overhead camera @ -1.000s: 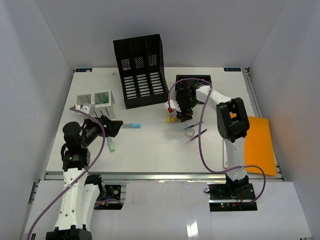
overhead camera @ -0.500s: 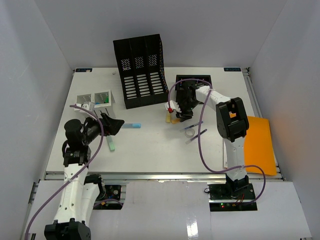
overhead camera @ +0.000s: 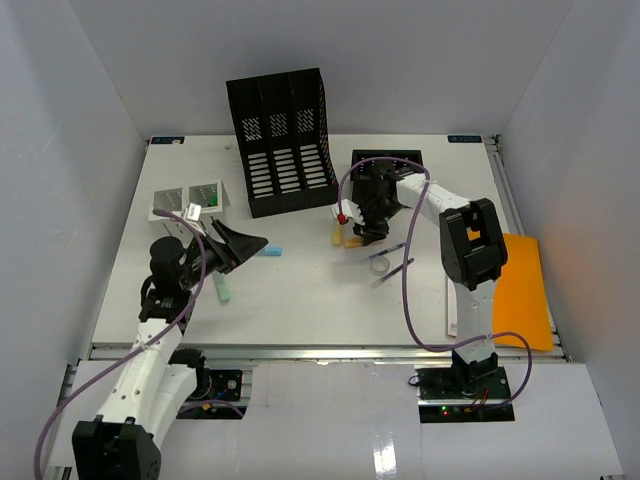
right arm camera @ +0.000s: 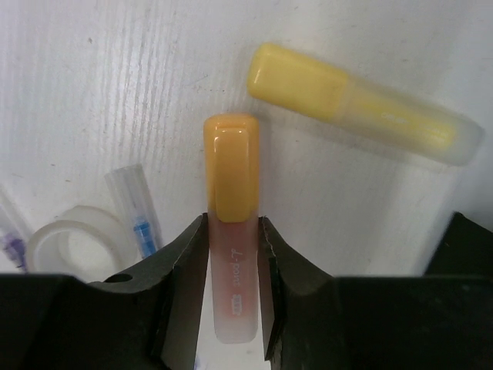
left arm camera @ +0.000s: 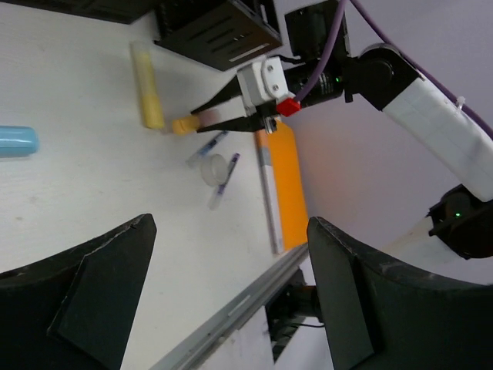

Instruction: Organize the desk

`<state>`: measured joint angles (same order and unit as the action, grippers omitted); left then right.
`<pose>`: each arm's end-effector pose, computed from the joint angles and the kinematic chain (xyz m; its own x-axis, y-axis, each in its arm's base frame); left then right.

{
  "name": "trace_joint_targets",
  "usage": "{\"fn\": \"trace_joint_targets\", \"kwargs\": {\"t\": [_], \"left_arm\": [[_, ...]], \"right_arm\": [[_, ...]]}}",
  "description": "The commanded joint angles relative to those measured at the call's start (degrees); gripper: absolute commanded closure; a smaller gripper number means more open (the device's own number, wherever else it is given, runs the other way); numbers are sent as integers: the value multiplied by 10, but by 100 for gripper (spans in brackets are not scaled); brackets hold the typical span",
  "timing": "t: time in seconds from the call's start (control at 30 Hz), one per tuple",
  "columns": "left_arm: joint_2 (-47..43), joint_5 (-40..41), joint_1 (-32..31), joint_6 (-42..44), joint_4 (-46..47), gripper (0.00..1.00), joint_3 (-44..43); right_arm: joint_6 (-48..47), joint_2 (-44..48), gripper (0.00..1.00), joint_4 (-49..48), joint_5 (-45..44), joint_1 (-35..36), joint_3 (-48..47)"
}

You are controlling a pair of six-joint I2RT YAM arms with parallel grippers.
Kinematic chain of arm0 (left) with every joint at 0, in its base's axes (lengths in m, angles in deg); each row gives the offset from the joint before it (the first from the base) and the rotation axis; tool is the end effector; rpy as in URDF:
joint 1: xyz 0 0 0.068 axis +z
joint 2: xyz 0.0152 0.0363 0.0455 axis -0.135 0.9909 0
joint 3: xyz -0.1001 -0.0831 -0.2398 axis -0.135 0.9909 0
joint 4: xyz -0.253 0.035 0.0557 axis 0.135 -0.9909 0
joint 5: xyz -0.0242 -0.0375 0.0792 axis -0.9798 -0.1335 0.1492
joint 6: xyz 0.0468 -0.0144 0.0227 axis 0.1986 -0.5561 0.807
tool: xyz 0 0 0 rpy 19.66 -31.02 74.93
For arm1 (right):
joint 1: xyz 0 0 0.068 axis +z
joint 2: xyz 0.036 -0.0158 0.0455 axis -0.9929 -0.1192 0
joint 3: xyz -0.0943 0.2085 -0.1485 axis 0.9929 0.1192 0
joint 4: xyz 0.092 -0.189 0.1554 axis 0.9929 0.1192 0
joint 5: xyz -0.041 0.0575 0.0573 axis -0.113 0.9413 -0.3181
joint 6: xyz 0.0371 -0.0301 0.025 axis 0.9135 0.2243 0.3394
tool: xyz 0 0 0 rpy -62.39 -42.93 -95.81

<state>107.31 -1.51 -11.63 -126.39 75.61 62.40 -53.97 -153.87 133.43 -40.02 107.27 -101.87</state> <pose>0.1740 -0.0331 0.2569 -0.6330 -0.5806 -0.5121 0.2312 0.4895 -0.8408 0.3755 0.1871 0.1796 0.3064 -0.8082 -0.5030 -0.9518 -0.2695 -0.1467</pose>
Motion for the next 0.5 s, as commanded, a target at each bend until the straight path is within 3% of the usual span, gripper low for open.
{"fn": "trace_joint_targets", "kwargs": {"t": [0.0, 0.1, 0.3, 0.47], "left_arm": [[37, 108, -80, -82, 33, 13, -37], [72, 141, -129, -101, 52, 20, -46], [187, 238, -247, -123, 98, 21, -108], [256, 274, -295, -131, 118, 21, -155]], "right_arm": [[82, 100, 91, -19, 46, 3, -3], [165, 139, 92, -31, 70, 9, 11], [410, 235, 92, -149, 149, 55, 123], [506, 258, 92, -212, 175, 71, 144]]}}
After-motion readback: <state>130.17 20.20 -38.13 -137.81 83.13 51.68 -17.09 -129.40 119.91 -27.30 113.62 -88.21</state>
